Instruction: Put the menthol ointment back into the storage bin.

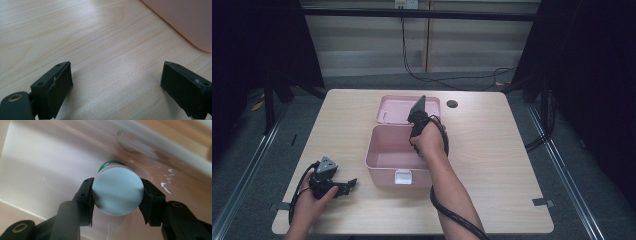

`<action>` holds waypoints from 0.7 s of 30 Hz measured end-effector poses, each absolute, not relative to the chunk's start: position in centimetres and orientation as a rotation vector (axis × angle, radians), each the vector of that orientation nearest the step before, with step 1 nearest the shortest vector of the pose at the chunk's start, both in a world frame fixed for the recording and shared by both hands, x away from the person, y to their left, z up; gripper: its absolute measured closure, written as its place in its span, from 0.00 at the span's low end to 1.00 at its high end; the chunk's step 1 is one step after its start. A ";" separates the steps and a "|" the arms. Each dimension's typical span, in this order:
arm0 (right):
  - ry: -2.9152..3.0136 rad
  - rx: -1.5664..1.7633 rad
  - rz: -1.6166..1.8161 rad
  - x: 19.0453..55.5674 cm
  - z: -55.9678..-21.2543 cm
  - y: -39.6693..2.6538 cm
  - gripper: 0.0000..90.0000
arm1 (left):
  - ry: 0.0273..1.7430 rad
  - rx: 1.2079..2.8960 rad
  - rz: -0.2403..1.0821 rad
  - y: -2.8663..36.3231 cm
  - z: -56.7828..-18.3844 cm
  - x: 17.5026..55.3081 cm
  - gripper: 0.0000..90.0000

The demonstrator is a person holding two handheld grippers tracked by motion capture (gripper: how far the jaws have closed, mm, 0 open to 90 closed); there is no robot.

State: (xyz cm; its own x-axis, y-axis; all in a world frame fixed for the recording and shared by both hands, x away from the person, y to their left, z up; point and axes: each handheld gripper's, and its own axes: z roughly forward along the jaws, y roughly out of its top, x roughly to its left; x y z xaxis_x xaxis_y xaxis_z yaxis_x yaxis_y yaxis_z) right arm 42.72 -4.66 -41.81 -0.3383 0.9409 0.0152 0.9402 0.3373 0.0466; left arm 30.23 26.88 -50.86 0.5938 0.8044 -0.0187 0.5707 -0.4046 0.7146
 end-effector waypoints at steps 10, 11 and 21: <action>2.526 1.825 0.095 42.6 -42.6 -4.7 0.56 | 1.084 2.127 0.433 26.9 -50.9 30.2 0.11; 2.525 1.825 0.094 42.6 -42.7 -4.8 0.56 | 1.082 2.131 0.433 26.9 -50.8 30.2 0.11; 2.507 1.831 0.120 42.5 -43.2 -5.0 0.56 | 1.082 2.132 0.433 26.9 -50.8 30.2 0.11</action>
State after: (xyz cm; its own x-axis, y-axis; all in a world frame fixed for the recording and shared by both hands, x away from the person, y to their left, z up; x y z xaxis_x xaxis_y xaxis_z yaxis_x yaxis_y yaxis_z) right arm 42.50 -4.98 -43.21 -0.3050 0.9522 0.0172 0.9495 0.3026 0.0831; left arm 30.23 26.90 -50.85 0.5958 0.8029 -0.0160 0.5699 -0.4087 0.7129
